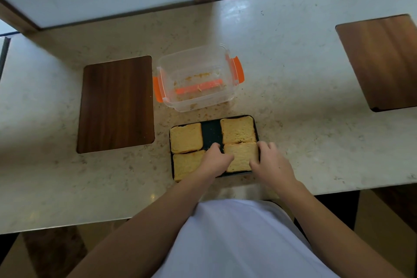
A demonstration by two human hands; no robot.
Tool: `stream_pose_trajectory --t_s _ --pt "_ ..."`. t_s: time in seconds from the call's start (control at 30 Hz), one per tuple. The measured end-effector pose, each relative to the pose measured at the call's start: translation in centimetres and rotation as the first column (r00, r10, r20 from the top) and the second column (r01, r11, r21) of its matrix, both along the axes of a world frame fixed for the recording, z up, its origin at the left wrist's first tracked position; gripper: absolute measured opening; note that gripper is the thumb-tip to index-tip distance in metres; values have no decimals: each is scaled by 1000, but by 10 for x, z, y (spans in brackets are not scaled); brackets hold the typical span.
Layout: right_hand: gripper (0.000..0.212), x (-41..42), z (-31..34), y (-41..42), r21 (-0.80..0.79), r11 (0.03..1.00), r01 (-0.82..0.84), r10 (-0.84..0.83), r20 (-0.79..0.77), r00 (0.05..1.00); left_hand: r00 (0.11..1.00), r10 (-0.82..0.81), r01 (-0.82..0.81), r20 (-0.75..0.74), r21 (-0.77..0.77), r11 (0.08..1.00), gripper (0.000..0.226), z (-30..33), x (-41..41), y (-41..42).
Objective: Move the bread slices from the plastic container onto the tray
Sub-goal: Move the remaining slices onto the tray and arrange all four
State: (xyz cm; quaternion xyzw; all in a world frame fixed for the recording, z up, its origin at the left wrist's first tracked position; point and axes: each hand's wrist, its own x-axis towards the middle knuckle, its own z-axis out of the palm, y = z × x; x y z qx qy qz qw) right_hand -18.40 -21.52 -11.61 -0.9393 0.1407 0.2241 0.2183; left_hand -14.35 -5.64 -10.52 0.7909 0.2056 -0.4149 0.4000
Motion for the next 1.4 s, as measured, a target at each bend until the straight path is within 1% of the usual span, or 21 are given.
stream_pose_trajectory --t_s 0.1,0.17,0.27,0.37,0.43,0.5,0.57,0.63,0.7,0.73,0.8,0.9,0.93,0.97,1.03,1.17,1.23,1.33,1.4 --pt "50 -1 -6 2 -33 991 -133 135 71 988 999 -31 31 19 -26 999 68 6 -1 -3" --pt "52 -2 -11 3 -63 976 -207 211 75 975 998 -61 62 27 -28 998 66 8 -4 -4" --pt "52 -2 -14 4 -97 963 -252 258 57 964 993 -112 113 47 2 994 64 9 -7 -5" --pt "52 -2 -12 6 -132 955 -267 276 58 959 988 -141 140 55 27 990 71 5 -6 -5" --pt "53 -1 -12 7 -148 948 -282 291 46 956 991 -122 121 46 23 992 69 4 -3 -5" --pt "51 3 -9 6 -152 946 -287 294 25 956 998 -55 55 21 -6 998 66 6 -1 -3" --pt "47 8 -3 7 -167 940 -297 303 9 953 1000 -7 7 20 -21 1000 68 7 0 6" --pt "40 15 7 11 -140 956 -257 270 82 959 997 34 -32 76 -20 999 63 8 4 24" --pt "36 25 18 24 0 985 -175 172 188 967 979 117 -123 167 26 992 53 12 10 49" --pt "35 32 23 33 92 986 -139 117 209 971 963 169 -185 209 56 981 50 13 12 63" --pt "38 44 28 54 261 961 -87 47 156 987 929 261 -293 263 91 952 44 14 13 89" --pt "48 59 26 85 426 904 -37 57 -34 998 909 299 -339 290 98 936 8 14 14 112" --pt "52 62 25 94 448 894 -13 59 -90 994 905 313 -351 287 91 932 7 10 15 116" --pt "54 65 24 102 450 893 14 53 -137 989 905 323 -358 276 85 930 11 10 16 118" --pt "57 69 22 114 434 898 74 19 -207 978 907 337 -364 251 67 929 33 6 19 121" --pt "59 74 21 128 431 892 137 -22 -260 965 903 363 -380 229 35 924 50 -5 21 125" --pt "58 75 20 131 431 888 159 -43 -266 963 895 380 -397 233 27 918 45 -9 23 126" --pt "57 76 19 133 423 888 179 -69 -263 962 894 389 -406 223 36 913 23 -6 25 125" --pt "55 76 20 134 426 886 181 -74 -256 964 906 372 -386 201 37 922 13 -3 24 125"
